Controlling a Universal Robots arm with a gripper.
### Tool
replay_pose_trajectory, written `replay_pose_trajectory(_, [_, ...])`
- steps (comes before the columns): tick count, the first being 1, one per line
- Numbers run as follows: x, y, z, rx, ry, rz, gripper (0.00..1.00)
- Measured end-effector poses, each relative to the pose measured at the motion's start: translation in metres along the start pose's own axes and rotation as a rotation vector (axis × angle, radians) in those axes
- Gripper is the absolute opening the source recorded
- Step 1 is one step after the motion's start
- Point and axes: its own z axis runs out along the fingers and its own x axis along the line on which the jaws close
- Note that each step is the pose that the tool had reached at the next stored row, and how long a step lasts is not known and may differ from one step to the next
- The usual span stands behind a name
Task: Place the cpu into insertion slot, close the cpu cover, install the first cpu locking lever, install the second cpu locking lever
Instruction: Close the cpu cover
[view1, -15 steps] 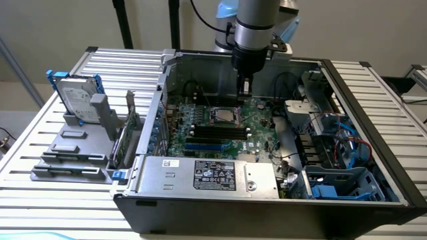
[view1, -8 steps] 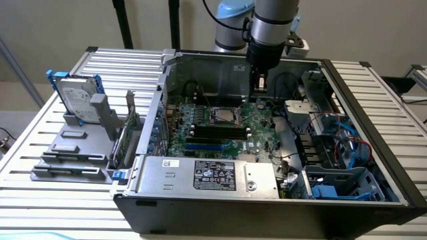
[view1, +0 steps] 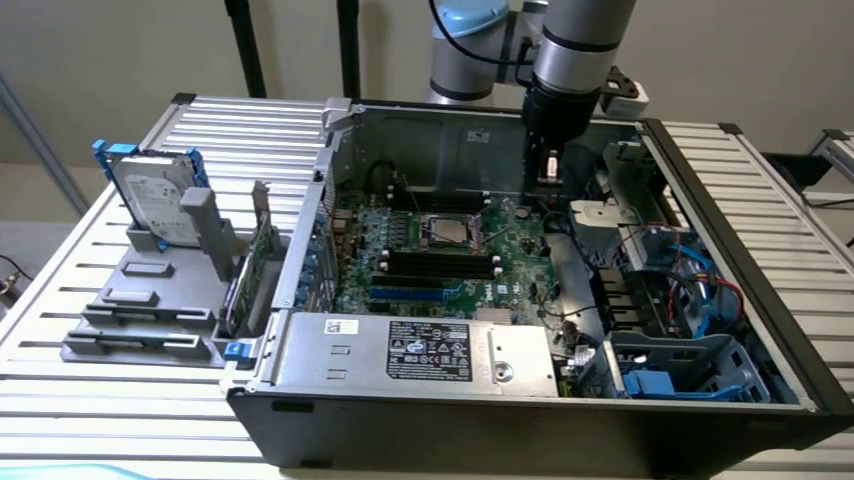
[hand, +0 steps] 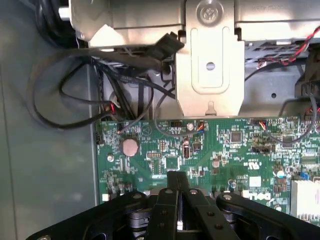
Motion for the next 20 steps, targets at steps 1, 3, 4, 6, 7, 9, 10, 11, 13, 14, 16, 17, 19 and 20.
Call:
replay_pose_trajectory(1, [0.0,0.0006,0.0016,0.0001,-0.0002,-0.001,0.11])
replay_pose_trajectory(3, [0.0,0.0006,0.0052,0.0,0.0,-0.003,0.11])
replay_pose_trajectory(4, [0.0,0.0006,0.007,0.0001,0.0,-0.005,0.11])
replay_pose_trajectory(6, [0.0,0.0006,0.0108,0.0003,0.0,-0.01,0.11])
replay_pose_trajectory(7, [0.0,0.0006,0.0126,0.0004,0.0001,-0.012,0.11])
replay_pose_trajectory(9, [-0.001,0.0005,0.0161,0.0006,0.0,-0.017,0.11])
replay_pose_trajectory(10, [-0.001,0.0004,0.0179,0.0006,0.0001,-0.019,0.11])
replay_pose_trajectory(11, [-0.001,0.0001,0.0198,0.0007,0.0002,-0.021,0.11])
replay_pose_trajectory(13, [-0.001,-0.0007,0.021,0.0028,0.0003,-0.022,0.11])
replay_pose_trajectory(14, [-0.001,-0.001,0.0209,0.0077,-0.0001,-0.023,0.11])
replay_pose_trajectory(16, [-0.001,-0.0025,0.0209,0.0192,-0.0004,-0.022,0.11])
replay_pose_trajectory(17, [-0.001,-0.0036,0.0208,0.0231,-0.0005,-0.022,0.11])
replay_pose_trajectory(19, [-0.001,-0.0065,0.0204,0.0279,-0.0008,-0.022,0.11])
replay_pose_trajectory(20, [-0.001,-0.0083,0.0202,0.0294,-0.0007,-0.022,0.11])
